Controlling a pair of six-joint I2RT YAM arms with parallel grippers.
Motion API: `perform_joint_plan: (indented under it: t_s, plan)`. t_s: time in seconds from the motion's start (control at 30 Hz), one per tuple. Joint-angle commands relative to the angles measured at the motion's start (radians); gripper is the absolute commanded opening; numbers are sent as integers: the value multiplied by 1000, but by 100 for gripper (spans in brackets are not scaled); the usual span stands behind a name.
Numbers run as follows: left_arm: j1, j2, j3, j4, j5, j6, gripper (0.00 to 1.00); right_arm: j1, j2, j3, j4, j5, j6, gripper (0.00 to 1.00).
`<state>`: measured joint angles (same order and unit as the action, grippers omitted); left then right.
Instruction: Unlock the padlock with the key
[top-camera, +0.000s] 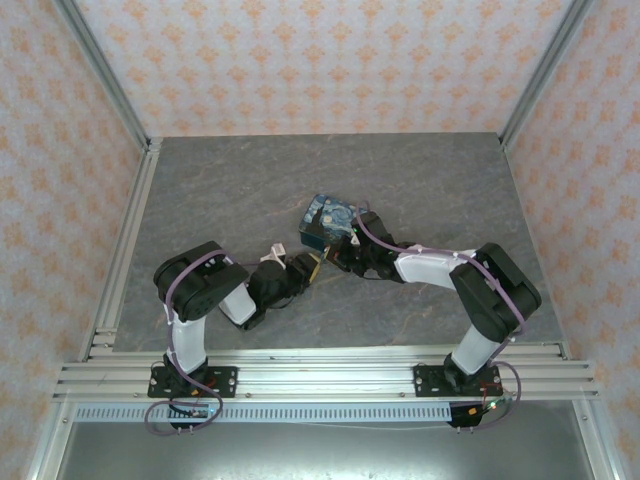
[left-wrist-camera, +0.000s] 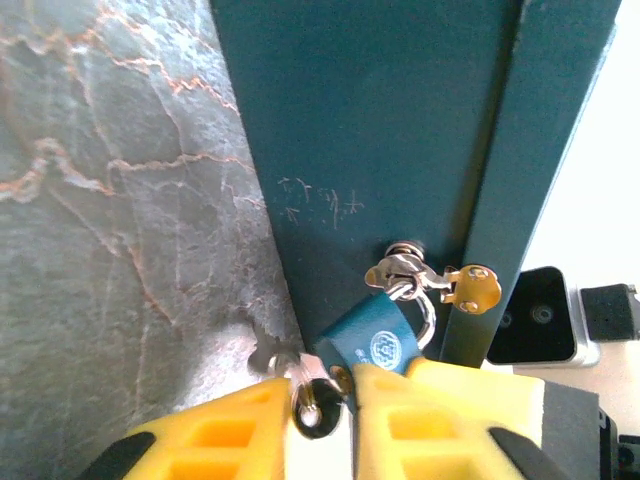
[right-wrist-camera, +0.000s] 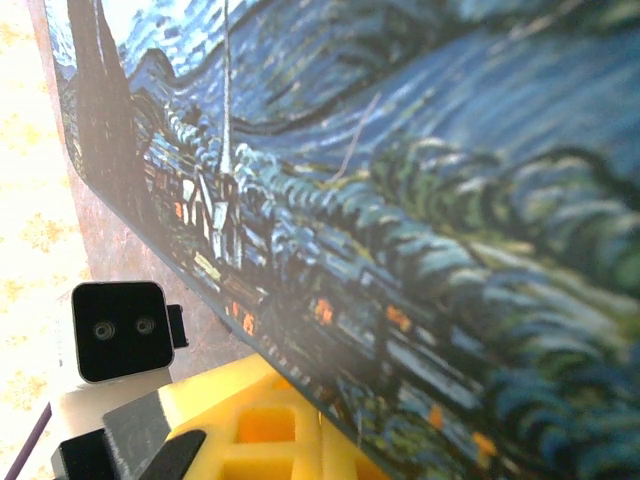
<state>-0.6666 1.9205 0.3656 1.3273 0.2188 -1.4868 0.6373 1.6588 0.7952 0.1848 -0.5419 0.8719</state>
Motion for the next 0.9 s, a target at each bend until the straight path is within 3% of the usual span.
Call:
perform_joint_plan:
  t_s: [0.0,0.33,0.53,0.87]
  plan:
    - [7,6,3,-3,-30,8,14,-6,19,-33,-31,-14,56,0]
    - [6,-3,1,-2,-29,33,0,-6,22,-37,-25,-17,60,0]
    - [7,-33,12,-7,-7,82,0,-6,22,-31,-52,-10,58,0]
    - [-11,-16,14,-7,-15,88,0,-2,-2,-22,-105,38,49,24]
